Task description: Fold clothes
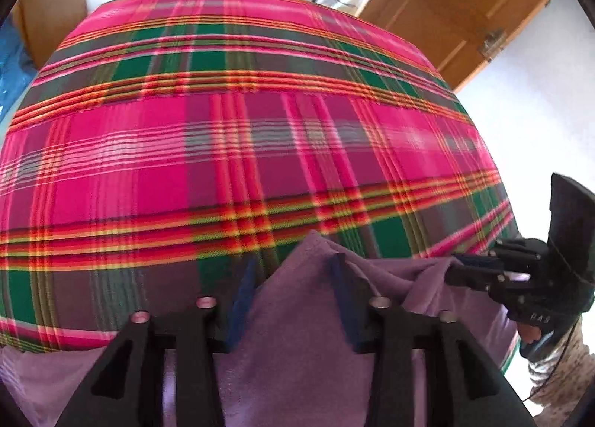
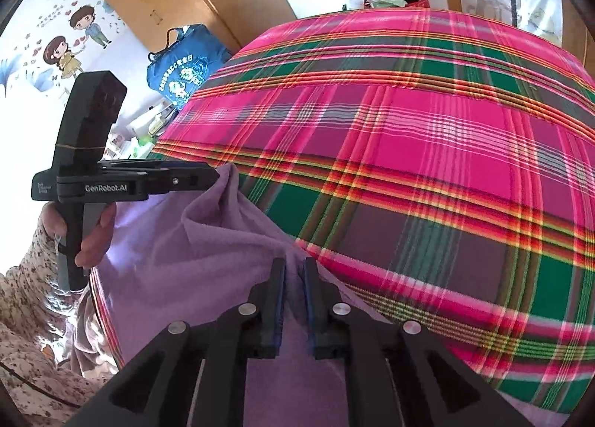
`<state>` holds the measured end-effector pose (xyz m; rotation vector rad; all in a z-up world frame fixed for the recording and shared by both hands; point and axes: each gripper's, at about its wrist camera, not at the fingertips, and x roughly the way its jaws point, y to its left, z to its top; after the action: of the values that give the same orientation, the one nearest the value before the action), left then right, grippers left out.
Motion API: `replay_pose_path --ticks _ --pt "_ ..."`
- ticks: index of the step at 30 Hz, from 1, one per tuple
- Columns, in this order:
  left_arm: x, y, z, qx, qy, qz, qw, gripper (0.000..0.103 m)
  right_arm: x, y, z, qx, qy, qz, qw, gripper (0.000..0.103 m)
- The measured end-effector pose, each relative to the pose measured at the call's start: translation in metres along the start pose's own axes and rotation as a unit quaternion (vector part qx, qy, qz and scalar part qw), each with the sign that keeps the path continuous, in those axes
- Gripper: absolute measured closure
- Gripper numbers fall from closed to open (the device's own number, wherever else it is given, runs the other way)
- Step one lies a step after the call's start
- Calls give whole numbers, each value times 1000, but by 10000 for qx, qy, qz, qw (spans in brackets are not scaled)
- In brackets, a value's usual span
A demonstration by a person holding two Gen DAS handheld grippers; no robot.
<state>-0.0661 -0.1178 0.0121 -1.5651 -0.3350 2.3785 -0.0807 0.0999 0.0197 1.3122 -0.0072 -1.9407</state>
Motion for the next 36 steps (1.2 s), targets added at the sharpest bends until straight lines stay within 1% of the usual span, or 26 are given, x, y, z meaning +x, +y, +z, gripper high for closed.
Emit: replay_pose_path --ticks 1,2,4,6,9,11,13,18,19,23,25,27,29,31,32,34,35,36 --pt "0 -2 -1 55 -1 35 10000 81 -1 -1 -1 30 -25 27 10000 91" --pt "1 -2 -1 94 -1 57 9999 89 -3 -2 -2 60 -50 50 10000 89" --pt "-1 0 -3 79 -50 26 10000 94 -6 -4 -4 138 -120 63 9998 87" --pt "-8 3 -4 41 -172 -31 9998 96 -16 -8 -7 217 -238 30 9995 84" --pt "-26 12 -6 -140 -449 -186 9987 96 -34 -15 -13 335 -445 -42 9984 83" --pt "-31 17 -10 -221 -535 -150 9982 97 -46 -22 -19 381 -493 -274 9977 81" --pt "-28 20 -13 -293 -519 -143 9981 97 -58 -31 -27 416 -514 -559 9962 81" --pt "-17 35 -14 -785 -342 -327 9958 96 -89 -52 -45 504 -565 -1270 9890 81" --pt "-16 36 -14 -849 -326 -347 9953 96 -92 -55 -48 482 -522 -1367 9881 80" --pt "-19 35 -14 -860 -310 -299 9954 96 -87 -64 -61 375 -167 -1544 9871 69" --pt "-19 35 -14 -866 -303 -271 9954 96 -85 -67 -67 356 -31 -1594 9866 69" --pt "-19 36 -14 -903 -296 -281 9951 96 -87 -67 -71 347 -33 -1574 9869 68" --pt "-9 32 -9 -920 -287 -264 9950 96 -88 -64 -74 291 -35 -1544 9876 68" --pt "-7 31 -9 -934 -274 -239 9950 96 -86 -61 -78 183 10 -1622 9866 68" --pt "-6 31 -8 -941 -268 -227 9949 96 -85 -58 -79 115 20 -1668 9859 69" --pt "-6 31 -8 -945 -273 -205 9949 96 -87 -54 -79 40 -15 -1735 9848 80" --pt "-7 31 -8 -945 -278 -194 9949 96 -89 -53 -80 28 -54 -1757 9844 92" --pt "-7 31 -8 -962 -286 -188 9948 96 -91 -53 -81 16 -108 -1779 9840 96"
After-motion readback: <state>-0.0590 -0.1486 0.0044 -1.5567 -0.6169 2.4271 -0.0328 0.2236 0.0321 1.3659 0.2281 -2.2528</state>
